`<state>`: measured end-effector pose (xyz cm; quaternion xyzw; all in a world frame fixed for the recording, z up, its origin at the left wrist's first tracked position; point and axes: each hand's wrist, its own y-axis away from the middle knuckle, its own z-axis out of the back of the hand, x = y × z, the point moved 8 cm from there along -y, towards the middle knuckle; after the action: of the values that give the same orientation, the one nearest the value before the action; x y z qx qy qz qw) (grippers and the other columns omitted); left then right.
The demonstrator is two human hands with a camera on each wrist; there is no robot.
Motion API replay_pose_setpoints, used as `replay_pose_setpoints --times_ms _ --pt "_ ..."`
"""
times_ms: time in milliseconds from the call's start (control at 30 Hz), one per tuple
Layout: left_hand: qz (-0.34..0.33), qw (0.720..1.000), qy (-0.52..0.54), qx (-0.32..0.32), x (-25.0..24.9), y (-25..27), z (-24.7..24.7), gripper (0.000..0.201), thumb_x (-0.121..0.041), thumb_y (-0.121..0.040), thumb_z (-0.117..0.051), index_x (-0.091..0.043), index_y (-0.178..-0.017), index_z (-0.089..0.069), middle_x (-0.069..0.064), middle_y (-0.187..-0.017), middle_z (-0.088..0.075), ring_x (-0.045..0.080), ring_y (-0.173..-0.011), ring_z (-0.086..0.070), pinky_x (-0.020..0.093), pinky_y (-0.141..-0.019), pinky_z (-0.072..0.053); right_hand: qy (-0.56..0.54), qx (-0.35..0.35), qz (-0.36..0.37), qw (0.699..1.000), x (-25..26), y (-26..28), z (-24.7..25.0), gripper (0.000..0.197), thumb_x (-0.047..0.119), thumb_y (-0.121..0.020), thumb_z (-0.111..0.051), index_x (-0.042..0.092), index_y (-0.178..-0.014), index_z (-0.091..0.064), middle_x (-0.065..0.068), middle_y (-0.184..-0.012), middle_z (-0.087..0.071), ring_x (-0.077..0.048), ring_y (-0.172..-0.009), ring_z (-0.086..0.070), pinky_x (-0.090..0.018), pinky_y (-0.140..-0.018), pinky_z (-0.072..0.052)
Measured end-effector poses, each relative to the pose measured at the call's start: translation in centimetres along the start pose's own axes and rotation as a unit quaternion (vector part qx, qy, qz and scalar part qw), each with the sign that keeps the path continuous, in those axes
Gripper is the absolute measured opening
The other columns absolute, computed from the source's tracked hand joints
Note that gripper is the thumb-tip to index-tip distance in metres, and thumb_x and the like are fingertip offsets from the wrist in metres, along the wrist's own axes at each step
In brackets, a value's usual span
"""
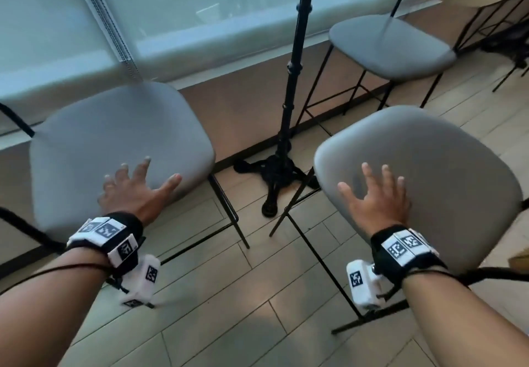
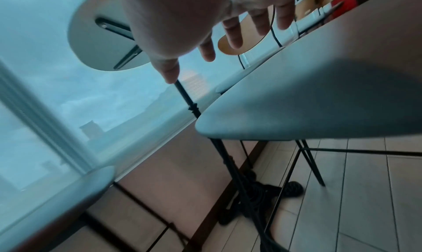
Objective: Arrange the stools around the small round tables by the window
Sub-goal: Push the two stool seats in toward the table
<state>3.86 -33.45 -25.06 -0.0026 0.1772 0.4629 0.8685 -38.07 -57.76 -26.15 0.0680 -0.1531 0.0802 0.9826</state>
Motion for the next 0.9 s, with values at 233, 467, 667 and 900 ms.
replay_pose_setpoints --times_ms 233,467,667,900 --pt "0.061 0.995 -0.06 0.053 2.6 -6.1 -4.0 0.118 -0.108 -0.046 -0.02 -0.053 -0.149 -0.007 -0.001 -0.167 -0.003 0.055 -0.145 0.0 0.076 -0.111 0.001 0.042 0.031 -0.116 0.992 -0.7 -5.0 -4.9 0.087 0.084 -0.08 -0.023 0.041 -0.153 -0.006 -0.006 -0.165 0.004 -0.045 -0.146 0.006 -0.067 -0.114 0.003" --pt "0.058 0.996 -0.068 0.024 2.2 -7.0 -4.5 0.117 -0.108 -0.046 -0.024 -0.052 -0.148 -0.014 -0.002 -0.164 -0.015 0.059 -0.143 -0.004 0.079 -0.108 0.003 0.079 -0.011 -0.109 0.991 -0.9 -5.1 -5.4 0.087 0.085 -0.078 -0.018 0.04 -0.152 -0.007 -0.008 -0.164 -0.004 -0.046 -0.146 -0.002 -0.067 -0.113 -0.001" --pt "0.052 0.997 -0.056 0.018 -0.3 -6.8 -5.0 0.117 -0.107 -0.047 -0.024 -0.051 -0.149 -0.017 0.001 -0.163 -0.018 0.059 -0.143 -0.003 0.08 -0.107 0.005 0.078 -0.018 -0.111 0.991 -0.7 -4.9 -5.2 0.086 0.084 -0.079 -0.019 0.04 -0.152 -0.009 -0.007 -0.164 -0.005 -0.045 -0.146 -0.003 -0.066 -0.113 -0.003" --pt "0.031 0.998 -0.044 0.017 -4.0 -6.9 -5.8 0.115 -0.106 -0.049 -0.028 -0.05 -0.149 -0.019 0.002 -0.162 -0.02 0.059 -0.143 -0.004 0.081 -0.106 0.004 0.081 -0.015 -0.106 0.991 -0.8 -5.0 -5.3 0.086 0.085 -0.078 -0.017 0.041 -0.152 -0.007 -0.006 -0.164 -0.004 -0.046 -0.145 -0.001 -0.067 -0.113 -0.003"
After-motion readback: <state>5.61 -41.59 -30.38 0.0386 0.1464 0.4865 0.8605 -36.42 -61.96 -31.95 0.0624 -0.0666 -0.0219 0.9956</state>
